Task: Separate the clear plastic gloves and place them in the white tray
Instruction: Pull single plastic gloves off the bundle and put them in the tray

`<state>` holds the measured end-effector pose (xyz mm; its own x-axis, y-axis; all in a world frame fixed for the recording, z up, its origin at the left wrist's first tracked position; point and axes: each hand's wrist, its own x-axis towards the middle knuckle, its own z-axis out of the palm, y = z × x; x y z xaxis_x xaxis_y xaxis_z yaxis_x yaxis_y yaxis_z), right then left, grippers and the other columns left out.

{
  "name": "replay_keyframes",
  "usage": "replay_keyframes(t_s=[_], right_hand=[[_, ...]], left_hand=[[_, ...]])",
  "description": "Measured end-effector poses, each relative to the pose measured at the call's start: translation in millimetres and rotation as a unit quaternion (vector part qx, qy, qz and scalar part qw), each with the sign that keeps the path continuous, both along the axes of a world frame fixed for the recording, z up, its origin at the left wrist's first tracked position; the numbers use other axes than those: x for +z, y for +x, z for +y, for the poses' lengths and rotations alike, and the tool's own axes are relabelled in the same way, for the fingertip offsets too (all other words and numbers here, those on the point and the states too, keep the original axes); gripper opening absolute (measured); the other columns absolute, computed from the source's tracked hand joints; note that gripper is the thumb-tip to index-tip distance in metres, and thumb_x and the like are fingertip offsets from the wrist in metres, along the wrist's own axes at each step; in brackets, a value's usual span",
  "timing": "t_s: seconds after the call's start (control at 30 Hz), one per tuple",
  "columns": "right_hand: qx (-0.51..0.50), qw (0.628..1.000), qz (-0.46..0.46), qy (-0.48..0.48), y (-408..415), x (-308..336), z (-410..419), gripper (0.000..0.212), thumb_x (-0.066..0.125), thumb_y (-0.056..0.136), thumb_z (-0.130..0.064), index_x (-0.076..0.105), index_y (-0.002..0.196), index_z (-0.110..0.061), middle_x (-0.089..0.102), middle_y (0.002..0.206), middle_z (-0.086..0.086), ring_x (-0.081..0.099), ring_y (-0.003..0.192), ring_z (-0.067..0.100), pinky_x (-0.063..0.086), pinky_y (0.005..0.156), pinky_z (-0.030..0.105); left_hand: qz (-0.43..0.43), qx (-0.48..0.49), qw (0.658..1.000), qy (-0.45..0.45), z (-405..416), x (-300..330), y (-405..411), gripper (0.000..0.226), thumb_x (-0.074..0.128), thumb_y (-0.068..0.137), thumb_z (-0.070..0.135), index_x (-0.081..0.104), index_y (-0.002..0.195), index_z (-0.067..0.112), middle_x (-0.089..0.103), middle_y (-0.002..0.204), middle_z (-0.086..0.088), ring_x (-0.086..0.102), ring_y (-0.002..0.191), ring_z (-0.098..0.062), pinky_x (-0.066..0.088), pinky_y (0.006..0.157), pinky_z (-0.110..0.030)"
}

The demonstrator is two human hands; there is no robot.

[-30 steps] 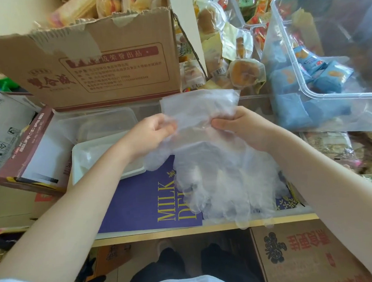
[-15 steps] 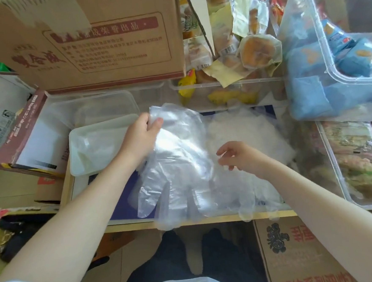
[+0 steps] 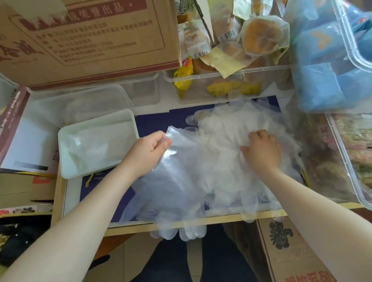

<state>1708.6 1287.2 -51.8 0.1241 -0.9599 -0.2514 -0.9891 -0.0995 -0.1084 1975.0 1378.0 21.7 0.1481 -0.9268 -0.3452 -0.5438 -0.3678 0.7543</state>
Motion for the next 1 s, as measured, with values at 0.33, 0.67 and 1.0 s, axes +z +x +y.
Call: replay_keyframes(t_s=[0.33,0.67,1.0], right_hand=[[-0.123,0.912,-0.372,0.123,18.5,47.7,-6.6,0.012,0.064,0.086,-0.014,0.06,0.097,-0.013,0.053,0.098,0.003,0.052,0.086,0.019,0.041,0.066,0.021],[0.17,0.933,-0.308,0.071,53.0,131.7,6.2,0.025,0.07,0.082,-0.016,0.05,0.096,-0.023,0.048,0.075,-0.02,0.044,0.065,-0.001,0.033,0.058,0.014],[0.079,0.878,-0.457,0.116,67.9,164.8,14.6,0.012,0.071,0.081,-0.016,0.068,0.092,-0.02,0.067,0.083,-0.001,0.058,0.069,0.001,0.046,0.066,0.014]], left_hand=[[0.0,-0.148,0.984,-0.103,-7.1,19.8,-10.5,0.014,0.055,0.086,0.035,0.06,0.074,0.029,0.054,0.094,0.019,0.052,0.079,0.006,0.037,0.071,-0.009],[-0.069,-0.262,0.933,-0.235,-8.8,49.7,-12.9,0.026,0.056,0.084,0.047,0.071,0.081,0.026,0.028,0.144,0.023,0.05,0.078,0.013,0.043,0.073,-0.025],[-0.008,-0.213,0.941,-0.262,0.5,50.2,15.5,0.026,0.06,0.086,0.027,0.068,0.076,0.004,0.06,0.085,0.008,0.053,0.077,0.007,0.035,0.072,-0.006]])
